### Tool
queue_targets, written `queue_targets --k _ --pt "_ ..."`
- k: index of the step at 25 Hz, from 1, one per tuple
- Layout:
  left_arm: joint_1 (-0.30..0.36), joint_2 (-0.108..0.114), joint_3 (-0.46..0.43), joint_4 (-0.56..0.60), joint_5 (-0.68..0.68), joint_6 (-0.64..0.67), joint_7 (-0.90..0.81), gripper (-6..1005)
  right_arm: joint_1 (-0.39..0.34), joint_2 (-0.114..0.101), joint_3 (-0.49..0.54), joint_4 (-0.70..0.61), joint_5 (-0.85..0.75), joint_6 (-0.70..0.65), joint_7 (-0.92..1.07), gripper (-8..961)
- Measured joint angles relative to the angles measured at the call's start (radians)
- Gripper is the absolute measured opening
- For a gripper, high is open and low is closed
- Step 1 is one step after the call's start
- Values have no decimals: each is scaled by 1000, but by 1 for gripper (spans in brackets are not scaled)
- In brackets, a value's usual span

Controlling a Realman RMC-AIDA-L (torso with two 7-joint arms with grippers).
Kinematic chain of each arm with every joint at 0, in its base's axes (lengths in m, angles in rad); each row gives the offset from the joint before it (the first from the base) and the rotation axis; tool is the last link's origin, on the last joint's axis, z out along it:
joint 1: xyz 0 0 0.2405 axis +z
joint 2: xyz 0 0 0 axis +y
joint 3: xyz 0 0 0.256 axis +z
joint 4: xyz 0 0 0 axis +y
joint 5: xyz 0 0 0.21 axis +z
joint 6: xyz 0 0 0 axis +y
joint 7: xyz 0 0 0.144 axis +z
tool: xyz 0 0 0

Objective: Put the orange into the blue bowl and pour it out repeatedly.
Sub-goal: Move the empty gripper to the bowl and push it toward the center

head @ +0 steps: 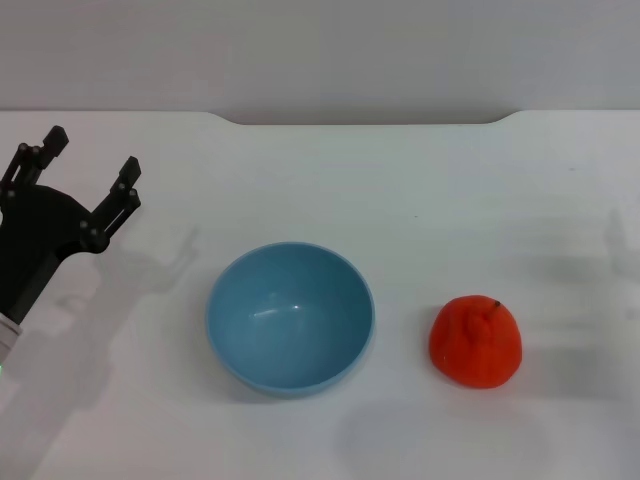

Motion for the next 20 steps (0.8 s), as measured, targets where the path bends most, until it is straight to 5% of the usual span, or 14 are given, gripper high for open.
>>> queue_targets --k 20 --pt "-17 3 12 5 -18 -43 -163 763 -2 0 42 5 1 4 1 518"
